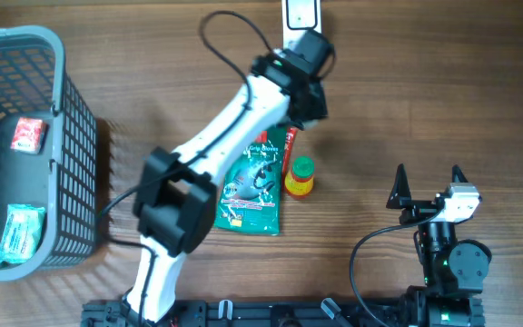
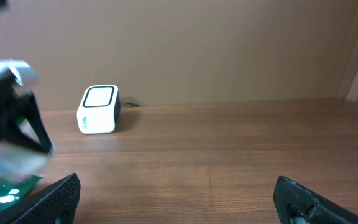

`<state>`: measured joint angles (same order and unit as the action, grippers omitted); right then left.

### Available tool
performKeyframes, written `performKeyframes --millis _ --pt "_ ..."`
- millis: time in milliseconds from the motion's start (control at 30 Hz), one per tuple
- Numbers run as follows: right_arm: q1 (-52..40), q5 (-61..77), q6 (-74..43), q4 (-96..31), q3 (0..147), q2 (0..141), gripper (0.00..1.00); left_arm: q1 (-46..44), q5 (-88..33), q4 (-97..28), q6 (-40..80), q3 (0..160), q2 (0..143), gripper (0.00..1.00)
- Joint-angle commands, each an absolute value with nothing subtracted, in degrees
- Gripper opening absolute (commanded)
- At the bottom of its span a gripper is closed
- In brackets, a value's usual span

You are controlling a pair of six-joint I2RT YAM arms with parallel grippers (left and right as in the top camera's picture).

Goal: Scan the item barcode
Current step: 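Lift the green-capped jar and carry it beside the bottle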

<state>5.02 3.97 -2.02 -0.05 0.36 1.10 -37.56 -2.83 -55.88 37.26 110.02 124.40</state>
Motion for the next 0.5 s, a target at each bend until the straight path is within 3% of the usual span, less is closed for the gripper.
performKeyframes --millis 0,367,467 --pt "4.67 3.40 -1.52 0.05 0.30 0.82 1.00 -39.03 -1.85 -55.92 31.14 111.00 126.85 0.53" --pt "4.67 3.40 -1.52 0.05 0.30 0.82 0.99 -39.99 -1.83 -59.55 24.36 110.48 129.84 0.54" --pt "4.67 3.40 -1.50 0.05 0.30 0.82 1.00 -39.97 -1.83 -59.59 21.67 110.48 130.17 0.61"
